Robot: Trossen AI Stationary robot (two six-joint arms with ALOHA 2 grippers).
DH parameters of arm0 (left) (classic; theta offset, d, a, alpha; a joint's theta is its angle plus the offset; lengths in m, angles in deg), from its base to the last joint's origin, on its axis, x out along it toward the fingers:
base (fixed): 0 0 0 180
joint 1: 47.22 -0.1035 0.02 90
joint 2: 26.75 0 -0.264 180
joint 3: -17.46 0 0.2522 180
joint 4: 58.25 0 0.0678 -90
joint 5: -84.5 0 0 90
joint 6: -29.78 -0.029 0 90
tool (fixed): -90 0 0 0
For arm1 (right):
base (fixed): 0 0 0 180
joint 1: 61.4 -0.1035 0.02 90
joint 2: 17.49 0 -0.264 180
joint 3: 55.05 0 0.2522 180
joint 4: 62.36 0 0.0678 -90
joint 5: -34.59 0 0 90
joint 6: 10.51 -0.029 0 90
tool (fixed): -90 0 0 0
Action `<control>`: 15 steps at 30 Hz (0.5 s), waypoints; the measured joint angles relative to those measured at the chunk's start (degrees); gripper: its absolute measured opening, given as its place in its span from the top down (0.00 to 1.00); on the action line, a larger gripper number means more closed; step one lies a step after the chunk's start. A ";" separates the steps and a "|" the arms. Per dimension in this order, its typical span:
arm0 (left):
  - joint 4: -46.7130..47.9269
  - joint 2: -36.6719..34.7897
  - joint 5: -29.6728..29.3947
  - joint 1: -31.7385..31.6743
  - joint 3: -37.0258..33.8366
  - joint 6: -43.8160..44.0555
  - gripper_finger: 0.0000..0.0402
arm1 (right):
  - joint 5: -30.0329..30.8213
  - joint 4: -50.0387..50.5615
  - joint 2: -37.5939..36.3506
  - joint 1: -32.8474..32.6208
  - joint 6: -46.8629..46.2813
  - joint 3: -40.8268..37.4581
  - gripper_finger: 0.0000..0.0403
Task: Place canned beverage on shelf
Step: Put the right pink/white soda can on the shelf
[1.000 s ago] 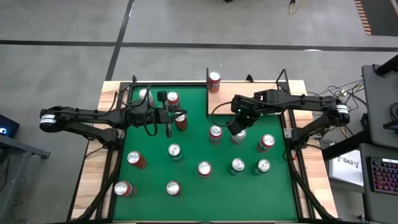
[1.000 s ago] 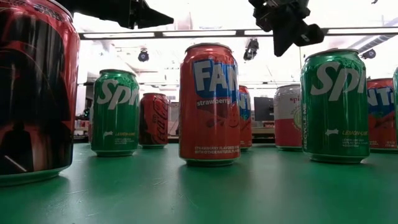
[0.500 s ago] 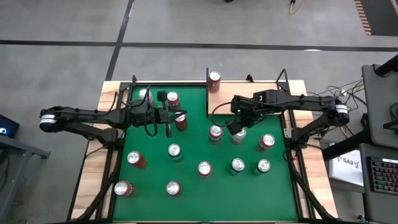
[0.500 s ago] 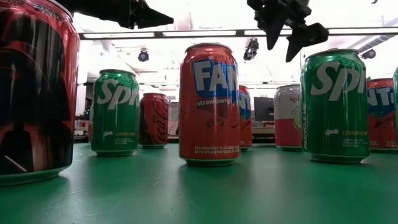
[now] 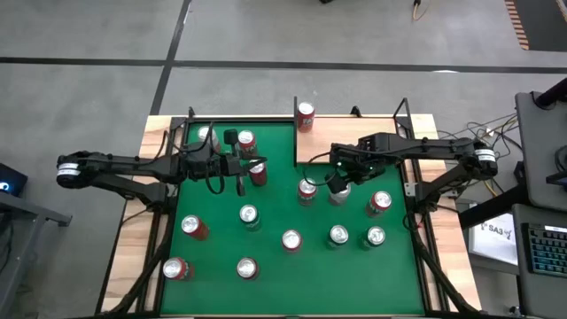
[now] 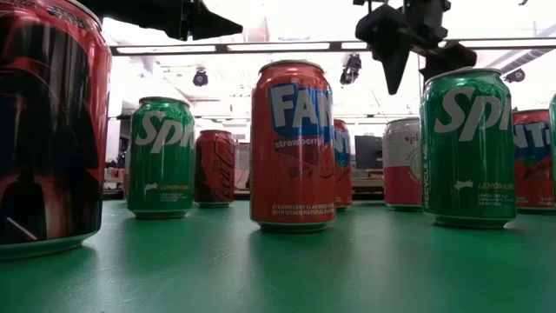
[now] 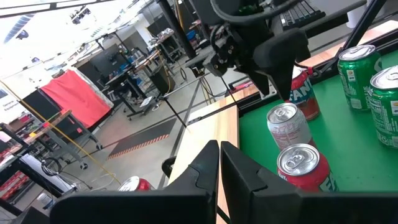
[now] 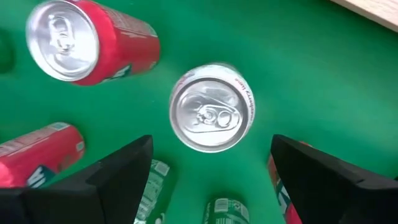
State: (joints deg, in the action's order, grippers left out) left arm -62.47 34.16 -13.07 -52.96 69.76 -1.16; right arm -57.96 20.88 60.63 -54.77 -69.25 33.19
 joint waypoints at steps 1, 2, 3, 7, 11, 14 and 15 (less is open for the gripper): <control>0.00 0.00 0.00 0.01 0.00 -0.02 1.00 | 0.28 -0.23 0.28 0.00 0.00 -0.23 0.22; 0.00 0.00 0.02 0.00 0.00 0.00 1.00 | 0.52 -0.54 0.60 0.00 0.03 -0.29 0.22; 0.00 0.00 0.00 0.00 0.00 -0.02 1.00 | 0.61 -0.87 0.94 0.00 0.09 -0.29 0.22; 0.02 0.00 0.00 0.00 0.00 -0.04 1.00 | 0.60 -1.51 3.69 0.00 0.96 -0.19 0.21; 0.04 -0.02 0.00 0.00 0.00 -0.04 1.00 | 0.60 -1.42 6.69 0.00 1.23 -0.12 0.21; 0.06 -0.02 0.00 0.01 0.00 -0.04 1.00 | 0.60 -1.38 8.43 0.00 1.27 -0.10 0.21; 0.06 -0.02 0.01 0.01 0.00 -0.04 1.00 | 0.58 -1.41 8.82 0.00 1.27 -0.10 0.21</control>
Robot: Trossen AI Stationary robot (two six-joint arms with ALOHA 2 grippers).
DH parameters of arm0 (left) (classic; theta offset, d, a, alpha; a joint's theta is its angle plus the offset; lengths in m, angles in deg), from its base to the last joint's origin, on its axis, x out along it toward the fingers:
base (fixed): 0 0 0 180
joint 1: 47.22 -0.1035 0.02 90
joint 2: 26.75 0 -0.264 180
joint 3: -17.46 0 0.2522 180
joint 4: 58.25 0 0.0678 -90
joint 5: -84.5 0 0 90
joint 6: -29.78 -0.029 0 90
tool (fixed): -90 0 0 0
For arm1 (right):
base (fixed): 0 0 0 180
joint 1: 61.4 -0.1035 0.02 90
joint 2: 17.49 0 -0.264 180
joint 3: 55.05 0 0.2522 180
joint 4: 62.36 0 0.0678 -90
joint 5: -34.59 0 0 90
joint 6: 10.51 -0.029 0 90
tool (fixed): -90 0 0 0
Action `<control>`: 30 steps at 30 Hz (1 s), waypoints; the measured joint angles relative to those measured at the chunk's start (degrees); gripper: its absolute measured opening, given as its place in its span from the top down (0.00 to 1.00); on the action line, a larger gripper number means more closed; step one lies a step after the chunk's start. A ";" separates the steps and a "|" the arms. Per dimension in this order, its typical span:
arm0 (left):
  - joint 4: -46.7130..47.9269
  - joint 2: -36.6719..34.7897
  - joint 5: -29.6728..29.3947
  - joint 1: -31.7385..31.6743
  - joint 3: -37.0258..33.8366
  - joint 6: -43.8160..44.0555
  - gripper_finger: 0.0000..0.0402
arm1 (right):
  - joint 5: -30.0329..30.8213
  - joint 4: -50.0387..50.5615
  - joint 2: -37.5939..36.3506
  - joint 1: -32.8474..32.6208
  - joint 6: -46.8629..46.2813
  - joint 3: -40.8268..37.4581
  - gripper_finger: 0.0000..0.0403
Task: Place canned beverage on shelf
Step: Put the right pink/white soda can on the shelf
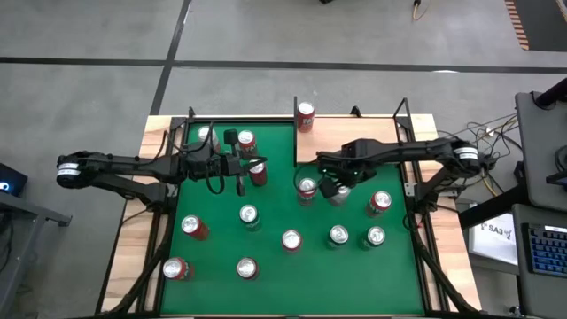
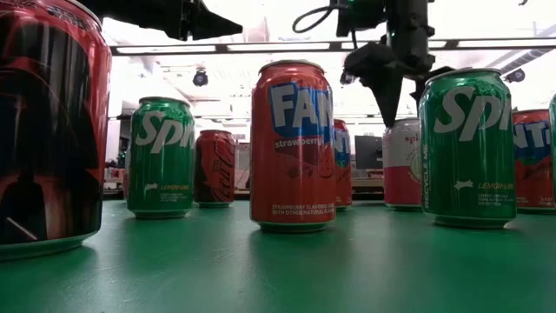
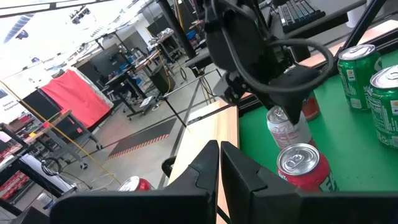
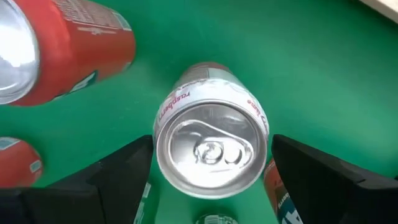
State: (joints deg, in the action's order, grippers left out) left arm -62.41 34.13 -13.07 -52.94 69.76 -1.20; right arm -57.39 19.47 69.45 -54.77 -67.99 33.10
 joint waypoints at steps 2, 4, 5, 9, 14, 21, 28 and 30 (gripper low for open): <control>0.01 0.00 0.00 0.01 0.00 0.00 1.00 | 0.04 -0.04 0.80 0.00 0.04 0.06 0.21; 0.01 0.00 0.01 0.00 0.00 -0.02 1.00 | 0.07 -0.04 1.48 0.00 0.16 0.14 0.21; -0.01 0.00 0.00 0.01 0.00 -0.03 1.00 | 0.14 -0.04 1.93 0.00 0.26 0.23 0.21; -0.01 0.00 -0.01 0.00 0.00 -0.04 1.00 | 0.65 -0.23 3.27 -0.02 2.25 0.35 0.23; -0.01 0.00 -0.01 0.01 0.00 0.12 1.00 | 0.59 -0.41 3.49 0.00 2.67 0.33 0.30; 0.30 0.00 -0.01 0.01 0.00 1.83 1.00 | 0.18 -0.29 0.91 0.02 2.01 -0.06 0.33; 0.96 0.00 -0.01 0.01 0.00 2.12 1.00 | 0.07 3.55 -2.46 0.04 1.51 4.37 0.33; 0.93 0.00 -0.01 -0.01 0.00 2.12 1.00 | 0.29 3.78 -2.77 0.05 1.77 6.31 0.33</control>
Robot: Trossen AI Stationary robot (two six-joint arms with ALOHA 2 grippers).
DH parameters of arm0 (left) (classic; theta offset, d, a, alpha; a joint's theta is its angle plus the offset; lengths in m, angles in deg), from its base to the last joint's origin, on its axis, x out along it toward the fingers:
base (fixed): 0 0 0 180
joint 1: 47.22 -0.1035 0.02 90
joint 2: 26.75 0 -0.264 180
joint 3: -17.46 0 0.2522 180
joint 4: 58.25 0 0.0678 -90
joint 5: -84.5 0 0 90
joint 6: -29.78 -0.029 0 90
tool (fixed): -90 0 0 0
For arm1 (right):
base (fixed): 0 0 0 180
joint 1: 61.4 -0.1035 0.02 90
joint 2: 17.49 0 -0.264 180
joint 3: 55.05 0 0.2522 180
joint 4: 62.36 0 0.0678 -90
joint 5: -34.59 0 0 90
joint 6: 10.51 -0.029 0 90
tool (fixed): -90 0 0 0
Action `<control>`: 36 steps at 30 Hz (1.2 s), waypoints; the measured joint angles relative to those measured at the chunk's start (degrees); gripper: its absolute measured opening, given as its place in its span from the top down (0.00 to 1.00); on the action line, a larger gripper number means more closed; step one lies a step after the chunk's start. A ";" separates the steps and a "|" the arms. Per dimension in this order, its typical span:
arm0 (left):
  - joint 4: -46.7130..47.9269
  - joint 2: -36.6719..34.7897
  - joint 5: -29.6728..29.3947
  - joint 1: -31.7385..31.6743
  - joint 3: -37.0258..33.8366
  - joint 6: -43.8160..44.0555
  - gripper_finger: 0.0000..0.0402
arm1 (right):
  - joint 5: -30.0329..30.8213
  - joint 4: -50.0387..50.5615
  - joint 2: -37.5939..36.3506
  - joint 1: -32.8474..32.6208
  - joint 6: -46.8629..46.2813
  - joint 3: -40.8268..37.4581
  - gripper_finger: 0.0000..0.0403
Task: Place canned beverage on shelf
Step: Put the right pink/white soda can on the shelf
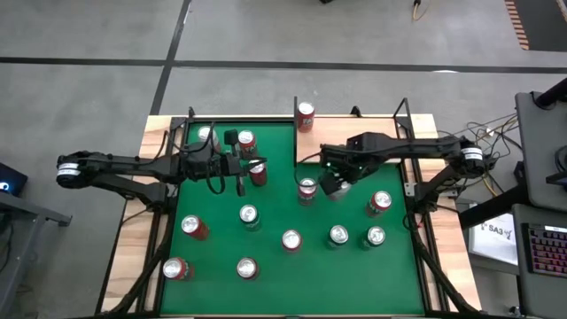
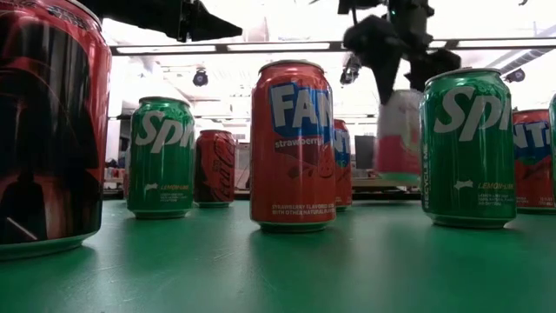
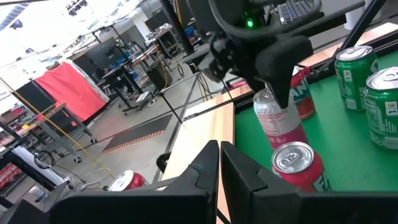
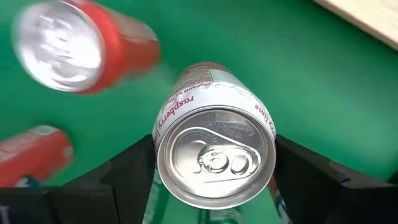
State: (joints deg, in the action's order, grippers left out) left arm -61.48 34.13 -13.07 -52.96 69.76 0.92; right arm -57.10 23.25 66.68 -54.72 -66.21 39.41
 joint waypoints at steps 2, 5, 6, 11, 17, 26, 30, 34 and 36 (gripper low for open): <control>0.00 0.00 0.00 0.00 0.00 0.00 1.00 | 0.21 0.66 -0.27 0.45 0.28 2.47 0.33; -0.02 0.00 0.00 0.02 0.00 0.00 1.00 | 0.63 1.25 -0.54 1.90 2.37 6.21 0.33; -0.04 0.00 0.00 0.01 0.00 0.01 1.00 | 1.12 1.50 -0.56 2.63 3.05 7.07 0.33; -0.04 0.00 0.00 0.01 0.00 0.02 1.00 | 1.90 1.92 0.44 7.66 8.58 10.44 0.33; -0.09 0.00 0.00 0.00 0.00 0.02 1.00 | 1.87 3.55 3.44 14.38 15.66 13.13 0.33; -0.09 0.00 0.00 0.02 0.00 -0.11 1.00 | 2.09 7.73 10.03 20.73 24.09 17.74 0.33; -0.09 0.00 0.00 0.01 0.00 -0.15 1.00 | 2.12 8.06 13.32 21.94 26.31 20.31 0.33; -0.07 0.00 0.00 0.02 0.00 -0.20 1.00 | 2.59 8.84 16.17 22.78 26.51 23.01 0.33; -0.09 0.00 0.00 0.01 0.00 -0.20 1.00 | 2.81 8.80 17.36 23.23 26.38 24.43 0.33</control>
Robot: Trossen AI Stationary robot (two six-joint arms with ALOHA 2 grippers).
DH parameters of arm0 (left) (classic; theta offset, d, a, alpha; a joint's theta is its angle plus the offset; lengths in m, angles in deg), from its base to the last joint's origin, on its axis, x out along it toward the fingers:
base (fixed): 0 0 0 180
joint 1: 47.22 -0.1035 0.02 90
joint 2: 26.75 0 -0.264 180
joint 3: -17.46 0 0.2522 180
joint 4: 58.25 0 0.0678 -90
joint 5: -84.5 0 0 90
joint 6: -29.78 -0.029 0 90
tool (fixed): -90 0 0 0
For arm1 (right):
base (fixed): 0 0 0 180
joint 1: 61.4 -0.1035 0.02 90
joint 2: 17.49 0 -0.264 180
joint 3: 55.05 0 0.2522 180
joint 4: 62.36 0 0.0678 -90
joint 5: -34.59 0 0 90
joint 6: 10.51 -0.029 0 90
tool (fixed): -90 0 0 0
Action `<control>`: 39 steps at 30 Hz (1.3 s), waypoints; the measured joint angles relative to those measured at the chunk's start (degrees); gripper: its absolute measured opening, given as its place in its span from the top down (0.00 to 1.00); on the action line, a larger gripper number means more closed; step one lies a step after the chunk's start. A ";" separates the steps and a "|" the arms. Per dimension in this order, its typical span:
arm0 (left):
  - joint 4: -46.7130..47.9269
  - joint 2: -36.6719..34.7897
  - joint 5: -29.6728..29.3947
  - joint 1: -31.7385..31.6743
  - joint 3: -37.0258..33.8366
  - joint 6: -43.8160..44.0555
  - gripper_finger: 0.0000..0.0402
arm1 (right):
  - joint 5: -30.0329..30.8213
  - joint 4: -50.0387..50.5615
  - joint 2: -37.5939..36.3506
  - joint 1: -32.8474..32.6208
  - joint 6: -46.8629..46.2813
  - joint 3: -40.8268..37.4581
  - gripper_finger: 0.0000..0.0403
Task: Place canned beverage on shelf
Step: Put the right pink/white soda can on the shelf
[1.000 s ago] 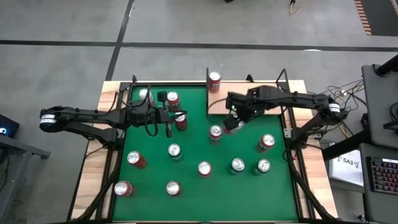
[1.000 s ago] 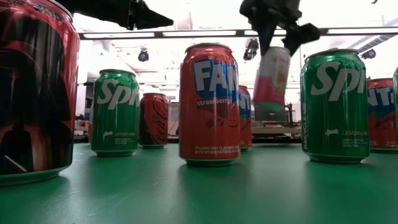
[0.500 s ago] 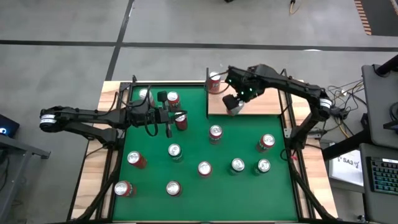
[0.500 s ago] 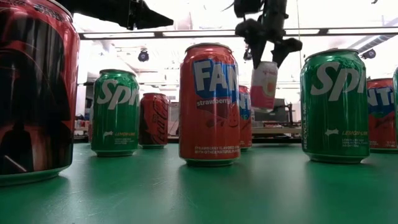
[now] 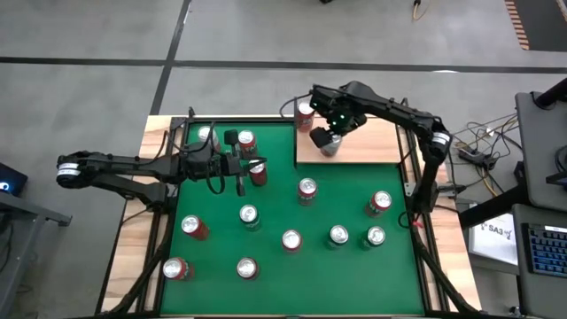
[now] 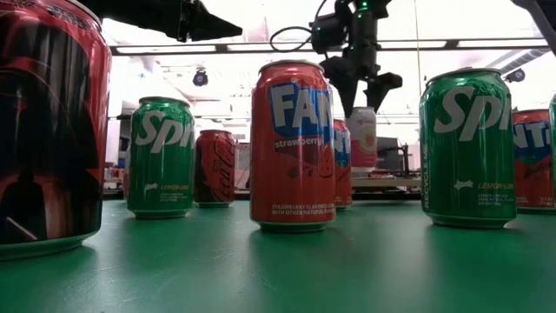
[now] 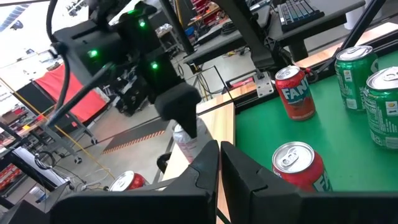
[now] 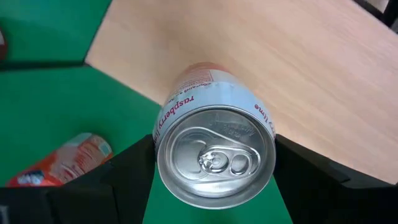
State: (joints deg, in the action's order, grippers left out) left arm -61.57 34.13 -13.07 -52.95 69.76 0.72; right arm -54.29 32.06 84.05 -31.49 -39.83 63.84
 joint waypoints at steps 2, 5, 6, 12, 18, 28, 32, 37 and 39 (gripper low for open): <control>0.00 0.00 0.00 0.01 0.00 0.00 1.00 | -0.02 0.10 1.28 0.48 -0.03 1.33 0.33; 0.02 0.00 0.00 -0.01 0.00 -0.02 1.00 | 0.10 0.10 2.99 1.02 -0.05 3.33 0.33; 0.02 0.00 0.00 0.01 0.00 -0.02 1.00 | 0.03 0.25 3.47 1.25 -0.07 4.03 0.33; 0.07 0.00 0.00 0.00 0.00 -0.02 1.00 | -0.02 3.97 6.10 1.86 0.26 6.24 0.33; 0.11 0.00 0.00 0.01 0.00 -0.04 1.00 | -0.03 4.22 6.19 1.90 0.70 6.13 0.32; 0.13 0.00 0.00 0.01 0.00 -0.28 1.00 | 0.38 1.33 6.27 1.90 2.21 5.42 0.30; 0.15 0.00 0.00 0.00 -0.01 -0.27 1.00 | 0.39 0.87 6.27 1.90 2.50 5.15 0.30; 0.15 0.00 0.00 0.00 -0.01 -0.28 1.00 | 0.40 0.80 6.27 1.90 3.41 5.10 0.30; 0.15 0.00 0.00 0.01 0.00 -0.28 1.00 | 0.42 0.51 6.27 1.90 3.69 5.07 0.30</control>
State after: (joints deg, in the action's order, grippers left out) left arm -61.42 34.13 -13.07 -52.94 69.76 0.44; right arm -53.87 32.57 90.31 -29.59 -36.14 68.91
